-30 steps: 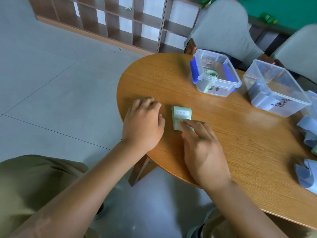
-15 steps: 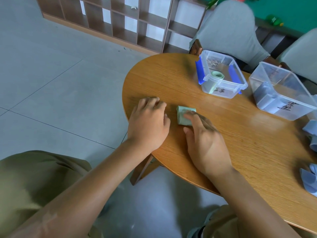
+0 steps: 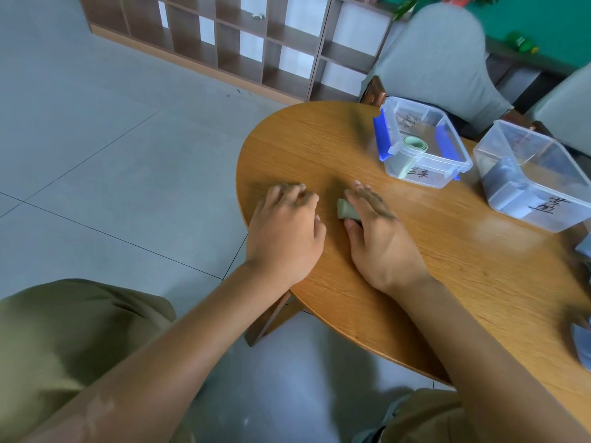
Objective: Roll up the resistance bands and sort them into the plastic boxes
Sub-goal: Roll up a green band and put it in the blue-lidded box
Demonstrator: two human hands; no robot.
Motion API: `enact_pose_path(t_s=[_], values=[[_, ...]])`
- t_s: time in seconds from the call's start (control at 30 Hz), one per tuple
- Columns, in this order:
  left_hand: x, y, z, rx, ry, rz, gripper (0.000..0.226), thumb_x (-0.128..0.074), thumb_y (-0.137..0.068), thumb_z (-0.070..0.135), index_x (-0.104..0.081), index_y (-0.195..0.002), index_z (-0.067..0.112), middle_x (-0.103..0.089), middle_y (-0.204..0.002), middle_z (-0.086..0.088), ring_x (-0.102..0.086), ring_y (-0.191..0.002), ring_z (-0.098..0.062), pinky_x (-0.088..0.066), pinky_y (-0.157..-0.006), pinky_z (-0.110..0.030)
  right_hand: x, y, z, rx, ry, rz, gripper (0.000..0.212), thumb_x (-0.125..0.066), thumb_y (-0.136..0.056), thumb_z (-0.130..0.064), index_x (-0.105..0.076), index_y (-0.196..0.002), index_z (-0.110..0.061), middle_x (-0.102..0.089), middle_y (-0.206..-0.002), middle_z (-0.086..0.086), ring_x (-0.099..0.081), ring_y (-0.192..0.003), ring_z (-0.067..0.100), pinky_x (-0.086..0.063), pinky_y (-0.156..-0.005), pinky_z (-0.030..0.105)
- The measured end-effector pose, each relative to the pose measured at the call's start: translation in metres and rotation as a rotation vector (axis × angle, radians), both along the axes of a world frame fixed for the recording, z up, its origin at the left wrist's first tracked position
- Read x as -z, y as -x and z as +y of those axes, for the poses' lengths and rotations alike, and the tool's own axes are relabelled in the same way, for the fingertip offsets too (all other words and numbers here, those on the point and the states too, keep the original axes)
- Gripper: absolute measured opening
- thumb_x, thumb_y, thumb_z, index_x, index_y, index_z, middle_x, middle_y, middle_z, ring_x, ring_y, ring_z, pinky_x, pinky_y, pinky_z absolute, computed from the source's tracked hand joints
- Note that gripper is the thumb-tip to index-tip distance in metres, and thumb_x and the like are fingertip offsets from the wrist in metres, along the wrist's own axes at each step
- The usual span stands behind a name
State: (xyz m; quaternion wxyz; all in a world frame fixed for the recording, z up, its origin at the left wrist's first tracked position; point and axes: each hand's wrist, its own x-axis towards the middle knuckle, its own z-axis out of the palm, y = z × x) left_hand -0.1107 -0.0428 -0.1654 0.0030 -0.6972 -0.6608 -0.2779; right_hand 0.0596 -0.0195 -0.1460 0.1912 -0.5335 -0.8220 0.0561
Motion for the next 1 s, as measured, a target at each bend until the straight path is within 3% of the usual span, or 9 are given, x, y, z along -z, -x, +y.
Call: enact_pose_path(t_s=[0.13,0.3,0.4,0.5,0.6,0.67,0.8,1.0], values=[[-0.001,0.0,0.0,-0.001,0.011,0.008,0.037,-0.048,-0.094,0.028,-0.068,-0.123,0.014,-0.062,-0.134,-0.007,-0.051,-0.125,-0.027,-0.045,-0.098,-0.039,-0.009,-0.007,0.014,-0.039,0.063,-0.005,0.053,-0.056,-0.097,-0.015,-0.044,-0.149,-0.013,-0.037,-0.149,0.002,-0.026,-0.14,0.023,-0.02,-0.118,0.028],[-0.002,0.0,0.0,0.001,0.024,0.009,0.038,-0.047,-0.095,0.029,-0.067,-0.124,0.014,-0.061,-0.135,-0.007,-0.05,-0.126,-0.027,-0.045,-0.099,-0.041,-0.022,-0.011,0.03,-0.07,0.198,-0.096,0.062,-0.058,-0.099,-0.023,-0.033,-0.156,-0.017,-0.031,-0.133,0.0,-0.027,-0.123,0.019,-0.017,-0.111,0.022],[-0.002,0.0,0.0,0.006,0.028,0.005,0.039,-0.046,-0.095,0.029,-0.066,-0.125,0.013,-0.061,-0.135,-0.007,-0.05,-0.127,-0.027,-0.044,-0.1,-0.041,-0.024,-0.014,0.036,-0.105,0.238,-0.143,0.063,-0.055,-0.101,-0.021,-0.026,-0.157,-0.016,-0.031,-0.132,-0.002,-0.027,-0.124,0.016,-0.018,-0.114,0.023],[-0.002,0.0,0.001,0.005,0.027,0.006,0.039,-0.046,-0.095,0.029,-0.066,-0.124,0.013,-0.061,-0.135,-0.008,-0.05,-0.126,-0.027,-0.045,-0.099,-0.041,-0.027,-0.016,0.039,-0.126,0.197,-0.166,0.064,-0.058,-0.1,-0.018,-0.028,-0.157,-0.016,-0.035,-0.128,-0.001,-0.032,-0.123,0.02,-0.027,-0.116,0.033],[-0.002,-0.001,0.002,0.008,0.032,0.004,0.041,-0.043,-0.094,0.03,-0.067,-0.122,0.012,-0.062,-0.133,-0.008,-0.051,-0.124,-0.028,-0.046,-0.098,-0.041,-0.025,-0.018,0.035,-0.111,0.127,-0.083,0.073,-0.064,-0.096,-0.016,-0.025,-0.157,-0.025,-0.042,-0.124,-0.002,-0.04,-0.122,0.018,-0.034,-0.112,0.034],[-0.003,-0.001,0.002,0.011,0.032,0.005,0.042,-0.042,-0.094,0.031,-0.068,-0.121,0.012,-0.062,-0.133,-0.009,-0.051,-0.123,-0.029,-0.046,-0.096,-0.041,-0.022,-0.018,0.031,-0.09,0.093,0.025,0.069,-0.068,-0.092,-0.013,-0.036,-0.151,-0.029,-0.049,-0.125,-0.001,-0.048,-0.121,0.015,-0.038,-0.11,0.032],[-0.005,-0.001,0.003,0.018,0.057,0.003,0.038,-0.049,-0.096,0.031,-0.066,-0.125,0.014,-0.059,-0.137,-0.008,-0.048,-0.126,-0.028,-0.045,-0.097,-0.04,-0.015,-0.019,0.027,-0.059,-0.004,0.104,0.037,-0.067,-0.093,-0.013,-0.057,-0.127,-0.021,-0.059,-0.123,-0.001,-0.054,-0.115,0.017,-0.039,-0.098,0.022],[-0.009,-0.001,0.008,0.013,0.071,-0.011,0.038,-0.047,-0.099,0.034,-0.064,-0.128,0.016,-0.056,-0.141,-0.005,-0.044,-0.131,-0.027,-0.044,-0.099,-0.039,-0.01,-0.023,0.035,-0.064,0.017,0.07,0.044,-0.065,-0.095,-0.014,-0.057,-0.138,-0.021,-0.06,-0.129,0.002,-0.051,-0.12,0.02,-0.031,-0.102,0.017]])
